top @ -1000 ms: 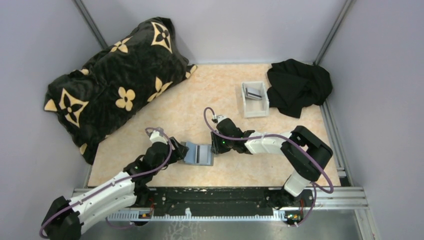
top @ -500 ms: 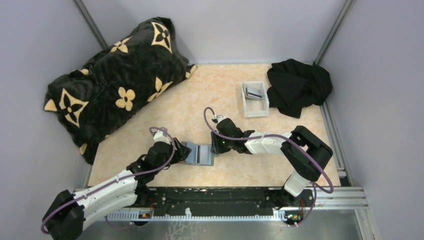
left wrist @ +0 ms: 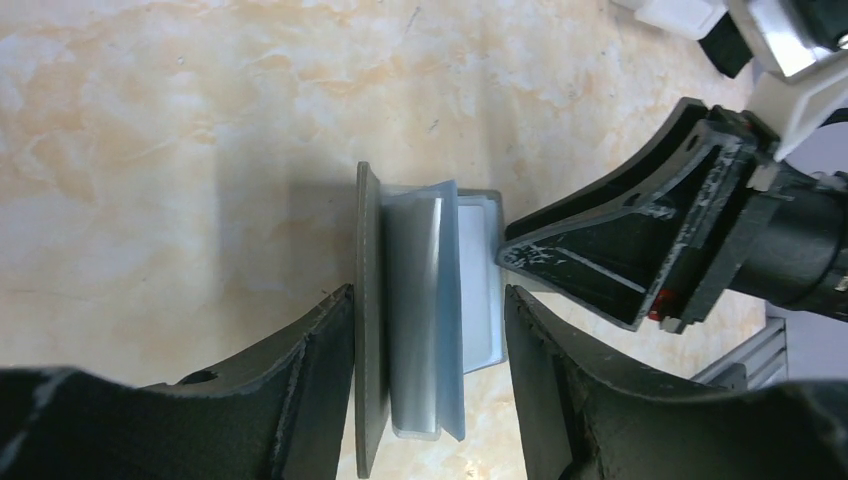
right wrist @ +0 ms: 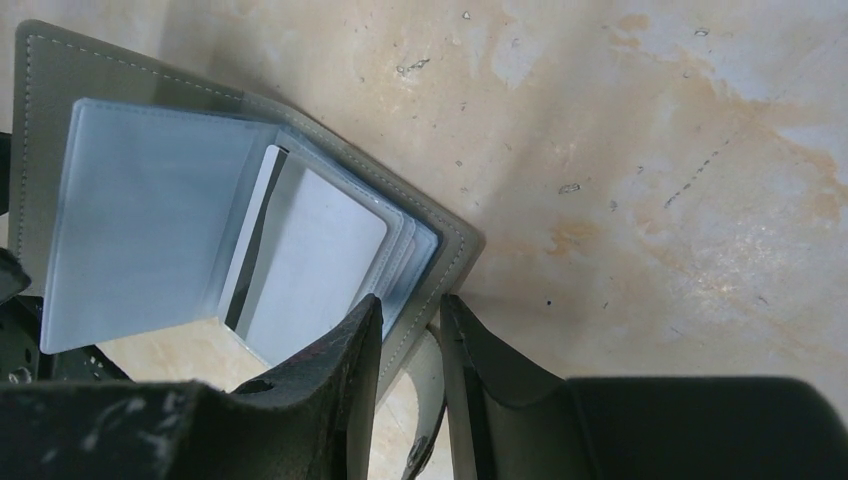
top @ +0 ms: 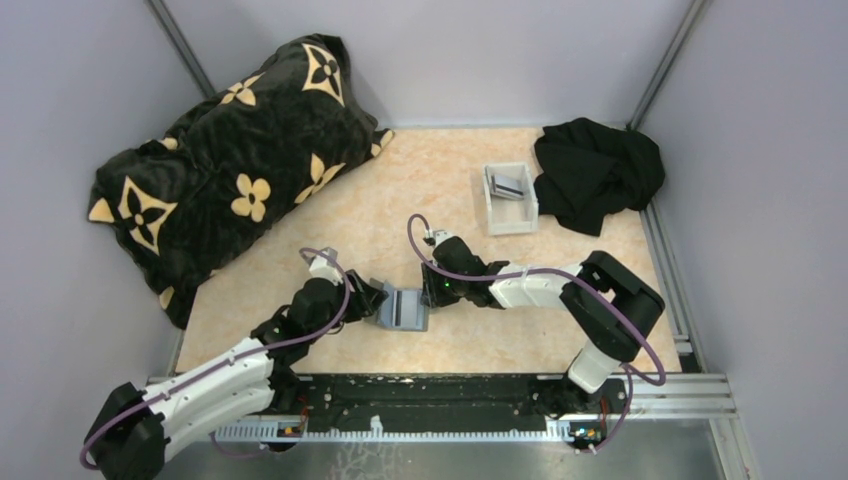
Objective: Put the credit cards into the card holder
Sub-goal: Close the card holder at the center of the board.
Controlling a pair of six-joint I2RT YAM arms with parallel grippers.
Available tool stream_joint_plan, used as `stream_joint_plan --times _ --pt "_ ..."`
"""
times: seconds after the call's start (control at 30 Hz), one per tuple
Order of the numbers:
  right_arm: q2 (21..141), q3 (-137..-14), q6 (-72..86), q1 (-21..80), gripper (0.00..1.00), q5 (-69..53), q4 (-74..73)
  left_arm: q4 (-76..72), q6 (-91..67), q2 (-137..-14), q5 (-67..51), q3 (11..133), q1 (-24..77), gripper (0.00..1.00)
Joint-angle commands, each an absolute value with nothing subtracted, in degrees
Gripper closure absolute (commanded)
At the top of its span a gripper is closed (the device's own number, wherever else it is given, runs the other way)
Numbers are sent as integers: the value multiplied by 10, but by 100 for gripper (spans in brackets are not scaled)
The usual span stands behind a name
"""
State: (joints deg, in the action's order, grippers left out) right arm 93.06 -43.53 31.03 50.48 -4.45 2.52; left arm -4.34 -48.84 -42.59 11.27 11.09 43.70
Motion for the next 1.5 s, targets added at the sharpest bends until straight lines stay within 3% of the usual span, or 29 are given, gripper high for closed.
stream_joint_plan --times 0.0,0.8,1.23,1.47 --pt "941 -429 314 509 71 -47 41 -69 -479 -443 80 144 439 39" --pt "941 -420 317 504 71 -48 50 -212 -512 -507 28 124 463 41" --pt "942 -415 318 501 72 -46 52 -285 -535 -548 21 89 479 56" --pt "939 -414 318 498 72 -40 48 -312 -545 -568 22 82 485 74"
